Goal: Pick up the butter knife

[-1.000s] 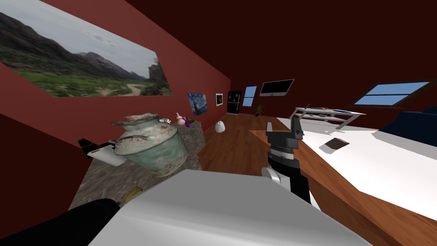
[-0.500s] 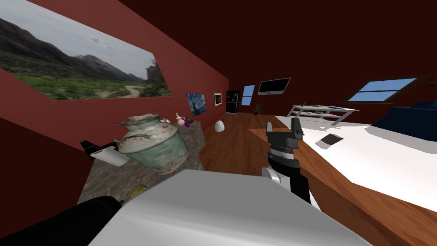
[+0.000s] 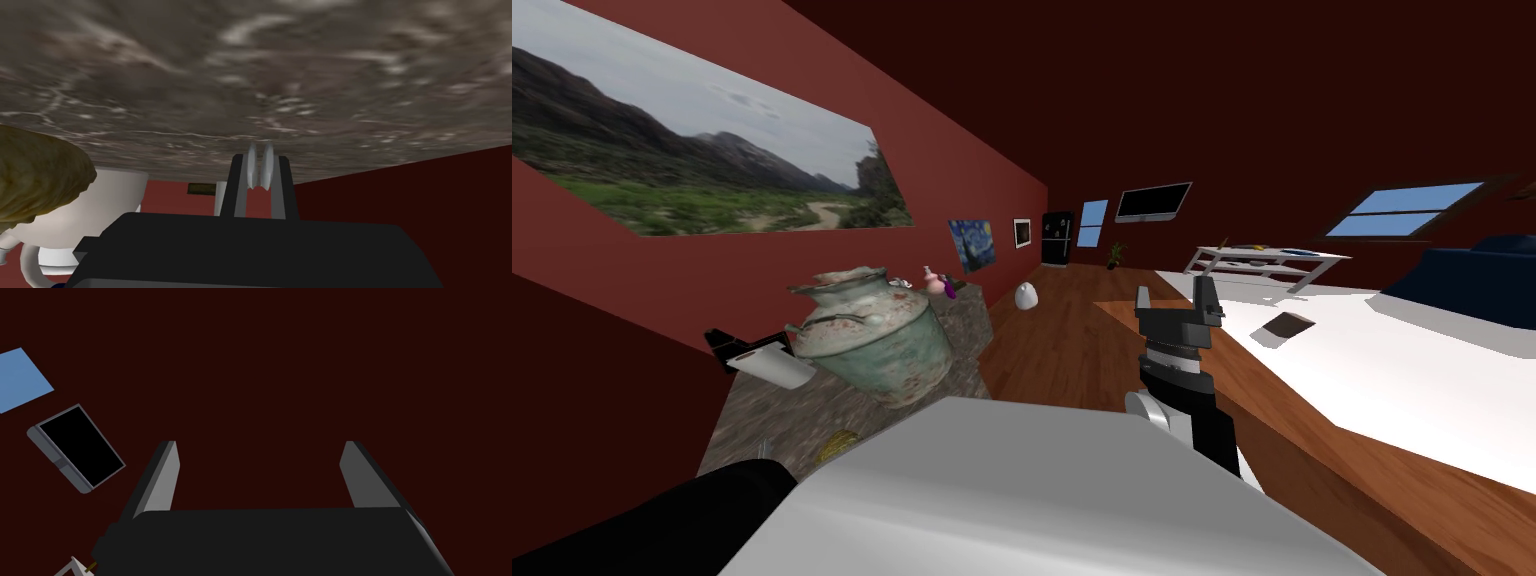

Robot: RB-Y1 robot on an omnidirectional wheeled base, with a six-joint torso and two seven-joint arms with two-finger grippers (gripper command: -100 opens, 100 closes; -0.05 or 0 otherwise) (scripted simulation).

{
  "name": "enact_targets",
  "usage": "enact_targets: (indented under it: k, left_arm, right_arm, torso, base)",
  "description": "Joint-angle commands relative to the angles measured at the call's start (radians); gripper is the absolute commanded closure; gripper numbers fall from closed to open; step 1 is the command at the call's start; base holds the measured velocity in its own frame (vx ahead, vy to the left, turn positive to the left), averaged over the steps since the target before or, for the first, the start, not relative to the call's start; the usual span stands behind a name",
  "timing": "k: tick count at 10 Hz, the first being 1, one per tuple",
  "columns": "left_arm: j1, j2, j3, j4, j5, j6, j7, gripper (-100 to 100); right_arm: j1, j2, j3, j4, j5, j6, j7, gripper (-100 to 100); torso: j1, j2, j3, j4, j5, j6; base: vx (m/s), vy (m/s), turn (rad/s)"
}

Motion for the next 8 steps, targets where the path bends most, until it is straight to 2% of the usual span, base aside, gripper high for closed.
enact_targets:
  k: [1, 2, 3, 6, 7, 8]
  left_arm:
    - [0.0, 0.0, 0.0, 0.0, 0.0, 0.0, 0.0, 100]
    - [0.0, 0.0, 0.0, 0.0, 0.0, 0.0, 0.0, 0]
    - [0.028, 0.011, 0.005, -0.028, 0.007, 0.018, 0.0, 100]
    - [0.088, 0.038, 0.022, -0.095, 0.019, 0.051, -0.002, 100]
    - [0.1, 0.043, 0.025, -0.108, 0.021, 0.058, -0.002, 100]
    - [0.093, 0.037, 0.022, -0.095, 0.019, 0.049, -0.002, 100]
  right_arm:
    - [0.0, 0.0, 0.0, 0.0, 0.0, 0.0, 0.0, 0]
    - [0.0, 0.0, 0.0, 0.0, 0.0, 0.0, 0.0, 0]
    - [0.0, 0.0, 0.0, 0.0, 0.0, 0.0, 0.0, 0]
    - [0.0, 0.0, 0.0, 0.0, 0.0, 0.0, 0.0, 0]
    - [0.0, 0.0, 0.0, 0.0, 0.0, 0.0, 0.0, 0]
    - [0.0, 0.0, 0.0, 0.0, 0.0, 0.0, 0.0, 0]
  torso:
    - [0.0, 0.0, 0.0, 0.0, 0.0, 0.0]
    - [0.0, 0.0, 0.0, 0.0, 0.0, 0.0]
    - [0.0, 0.0, 0.0, 0.0, 0.0, 0.0]
    - [-0.003, -0.001, -0.001, -0.001, -0.001, -0.001]
    - [-0.002, -0.005, -0.003, -0.001, -0.001, 0.0]
    - [-0.002, -0.008, -0.004, -0.002, -0.001, 0.001]
  base:
    - [0.0, 0.0, 0.0]
    - [0.0, 0.0, 0.0]
    - [0.02, -0.011, 0.1]
    - [0.051, -0.017, 0.057]
    - [0.104, 0.001, -0.002]
    - [0.042, 0.001, -0.006]
